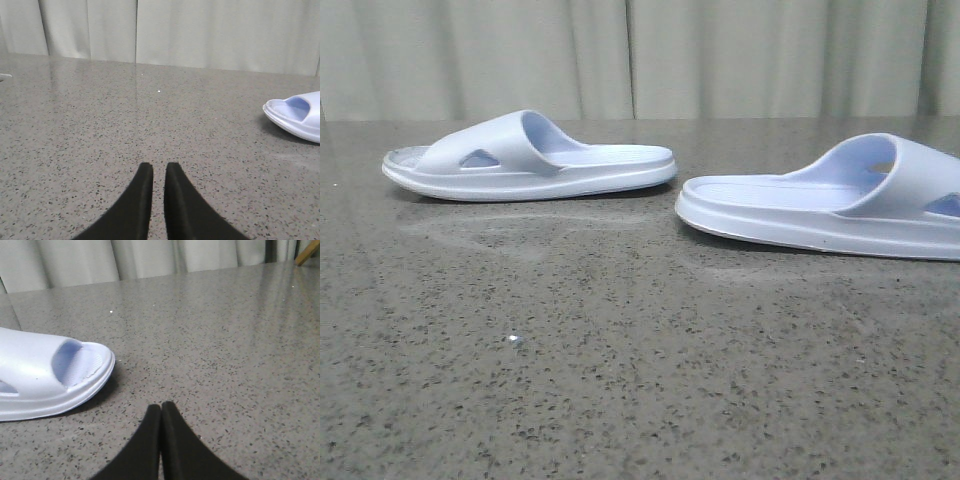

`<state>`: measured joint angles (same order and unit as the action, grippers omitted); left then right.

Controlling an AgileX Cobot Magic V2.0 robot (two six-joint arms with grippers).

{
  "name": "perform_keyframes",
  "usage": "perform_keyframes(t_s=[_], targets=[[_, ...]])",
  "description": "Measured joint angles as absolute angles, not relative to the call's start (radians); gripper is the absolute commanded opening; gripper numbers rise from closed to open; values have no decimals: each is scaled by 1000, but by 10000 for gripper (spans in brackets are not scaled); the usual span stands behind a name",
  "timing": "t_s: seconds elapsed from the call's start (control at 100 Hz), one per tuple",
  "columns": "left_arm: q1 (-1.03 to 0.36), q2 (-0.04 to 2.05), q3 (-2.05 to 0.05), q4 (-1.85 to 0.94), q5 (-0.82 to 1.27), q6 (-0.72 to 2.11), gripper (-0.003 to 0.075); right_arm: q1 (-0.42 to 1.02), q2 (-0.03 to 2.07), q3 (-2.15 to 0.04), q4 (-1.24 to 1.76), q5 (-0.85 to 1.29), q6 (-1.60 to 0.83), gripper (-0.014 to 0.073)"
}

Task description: Insert blue slippers together front up

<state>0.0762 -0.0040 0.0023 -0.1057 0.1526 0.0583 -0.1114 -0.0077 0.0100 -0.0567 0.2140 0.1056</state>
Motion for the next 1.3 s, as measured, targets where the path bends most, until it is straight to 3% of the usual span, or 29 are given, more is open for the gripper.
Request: perform_keyframes(t_s=[0.88, 1.3], targets=[[76, -4, 2, -106, 153, 58, 15, -111, -8, 10, -57, 212, 106, -78], [76, -4, 2, -259, 121, 58, 15, -111, -8, 10, 45, 44, 108, -78]])
